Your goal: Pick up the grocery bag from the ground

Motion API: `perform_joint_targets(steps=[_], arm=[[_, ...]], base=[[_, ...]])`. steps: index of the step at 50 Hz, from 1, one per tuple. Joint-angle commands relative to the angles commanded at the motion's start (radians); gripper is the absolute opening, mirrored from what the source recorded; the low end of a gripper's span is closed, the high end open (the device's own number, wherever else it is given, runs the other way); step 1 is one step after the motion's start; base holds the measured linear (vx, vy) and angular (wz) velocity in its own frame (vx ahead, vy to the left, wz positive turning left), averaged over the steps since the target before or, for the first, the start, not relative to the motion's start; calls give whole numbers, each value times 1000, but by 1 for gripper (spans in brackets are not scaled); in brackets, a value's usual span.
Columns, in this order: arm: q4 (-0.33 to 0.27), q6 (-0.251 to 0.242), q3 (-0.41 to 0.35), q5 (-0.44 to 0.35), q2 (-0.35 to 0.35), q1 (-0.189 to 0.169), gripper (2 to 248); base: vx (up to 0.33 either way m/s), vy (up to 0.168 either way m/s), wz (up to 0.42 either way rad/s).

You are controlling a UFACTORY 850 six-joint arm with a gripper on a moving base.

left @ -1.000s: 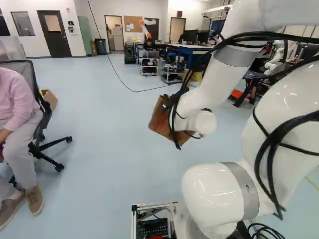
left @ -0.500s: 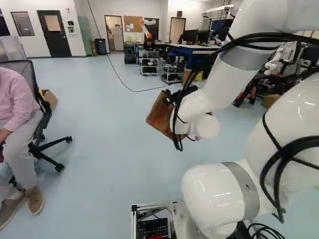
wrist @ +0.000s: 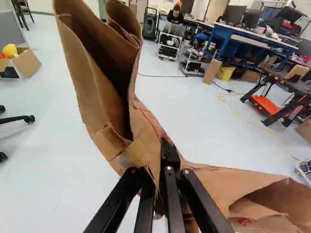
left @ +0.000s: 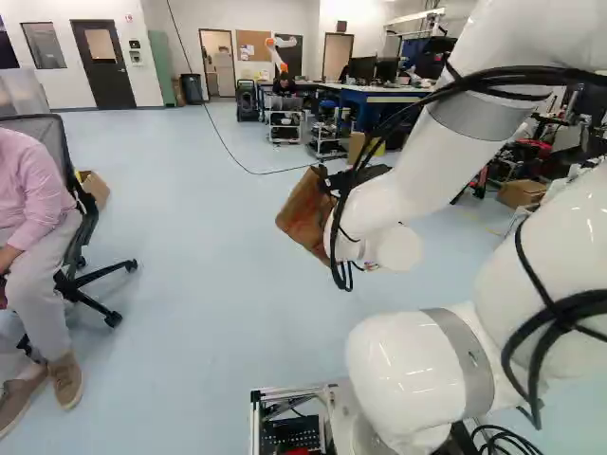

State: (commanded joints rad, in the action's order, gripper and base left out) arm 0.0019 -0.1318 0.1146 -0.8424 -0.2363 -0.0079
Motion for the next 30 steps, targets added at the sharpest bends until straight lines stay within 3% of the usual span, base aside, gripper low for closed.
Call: perform_joint_targets(steps=[30], arm=[[-2,113,-23,-26,-37,7,21]], base=[[0,0,0]])
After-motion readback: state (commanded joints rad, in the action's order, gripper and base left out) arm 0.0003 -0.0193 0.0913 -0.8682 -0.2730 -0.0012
